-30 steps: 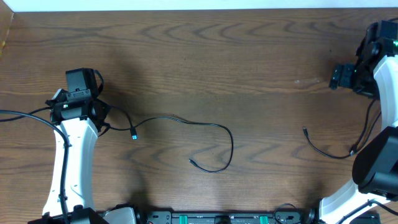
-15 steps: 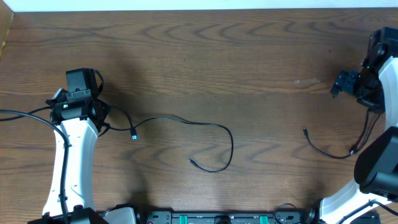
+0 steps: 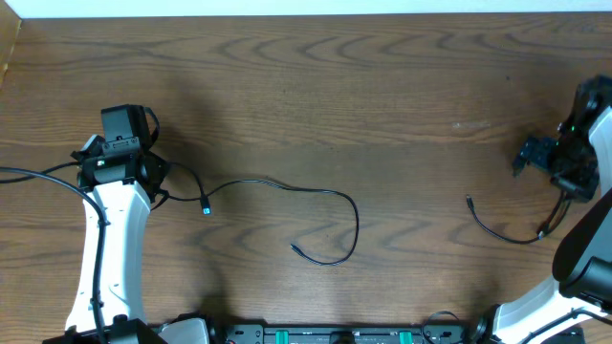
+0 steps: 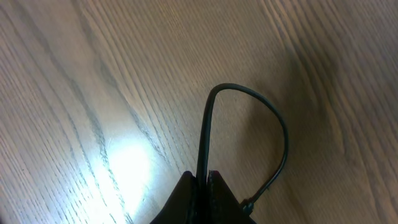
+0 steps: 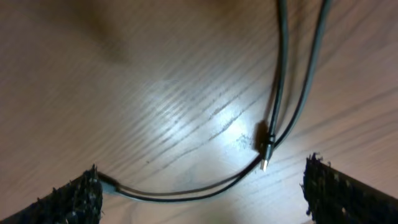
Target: Untangle cables
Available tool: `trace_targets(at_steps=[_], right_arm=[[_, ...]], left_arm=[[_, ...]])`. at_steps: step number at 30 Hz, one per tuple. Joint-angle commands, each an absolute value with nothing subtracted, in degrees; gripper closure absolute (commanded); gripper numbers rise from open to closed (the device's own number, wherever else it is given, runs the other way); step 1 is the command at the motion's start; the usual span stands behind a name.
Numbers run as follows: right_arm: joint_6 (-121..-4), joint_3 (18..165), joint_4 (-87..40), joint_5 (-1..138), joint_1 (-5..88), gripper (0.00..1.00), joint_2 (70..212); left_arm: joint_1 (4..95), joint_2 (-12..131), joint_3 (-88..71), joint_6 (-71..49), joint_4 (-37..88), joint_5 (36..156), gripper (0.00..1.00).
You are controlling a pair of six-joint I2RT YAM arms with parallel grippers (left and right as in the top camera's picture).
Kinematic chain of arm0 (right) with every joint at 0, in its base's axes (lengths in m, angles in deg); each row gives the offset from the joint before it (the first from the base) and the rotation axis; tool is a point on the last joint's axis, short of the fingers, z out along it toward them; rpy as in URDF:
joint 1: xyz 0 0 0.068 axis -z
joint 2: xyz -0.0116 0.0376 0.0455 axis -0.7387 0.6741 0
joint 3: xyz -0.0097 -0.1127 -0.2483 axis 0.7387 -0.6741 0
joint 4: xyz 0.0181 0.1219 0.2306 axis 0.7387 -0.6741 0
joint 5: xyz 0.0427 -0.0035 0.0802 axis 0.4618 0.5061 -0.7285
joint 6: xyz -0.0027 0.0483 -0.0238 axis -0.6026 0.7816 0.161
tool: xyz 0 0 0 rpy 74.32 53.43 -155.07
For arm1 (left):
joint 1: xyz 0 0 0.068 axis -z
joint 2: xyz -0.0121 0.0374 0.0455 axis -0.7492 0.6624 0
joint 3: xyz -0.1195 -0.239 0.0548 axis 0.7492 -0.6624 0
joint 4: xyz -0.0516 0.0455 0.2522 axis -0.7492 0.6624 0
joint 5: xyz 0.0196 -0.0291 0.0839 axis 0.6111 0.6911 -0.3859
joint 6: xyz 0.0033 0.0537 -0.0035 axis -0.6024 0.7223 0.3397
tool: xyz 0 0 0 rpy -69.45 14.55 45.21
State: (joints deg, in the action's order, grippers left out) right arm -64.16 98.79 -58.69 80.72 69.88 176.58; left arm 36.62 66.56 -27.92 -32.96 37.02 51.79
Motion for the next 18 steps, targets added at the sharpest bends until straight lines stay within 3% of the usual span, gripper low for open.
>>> trace_targets(at_steps=[1,13,18], right_arm=[[-66.0,94.9,-56.0,77.7,71.2,0.01,176.1],[-66.8,94.0,-55.7,84.1,72.1,0.04,176.1],[-61.4,94.0,-57.2,92.5,73.8,0.04,176.1]], left_arm=[[36.4,66.7,-28.0,-32.0,36.8,51.4,0.92],[36.4,67.5,-28.0,-32.0,36.2,51.5,0.92],[36.4,68.7,-28.0,-32.0,36.2,51.5,0.92]])
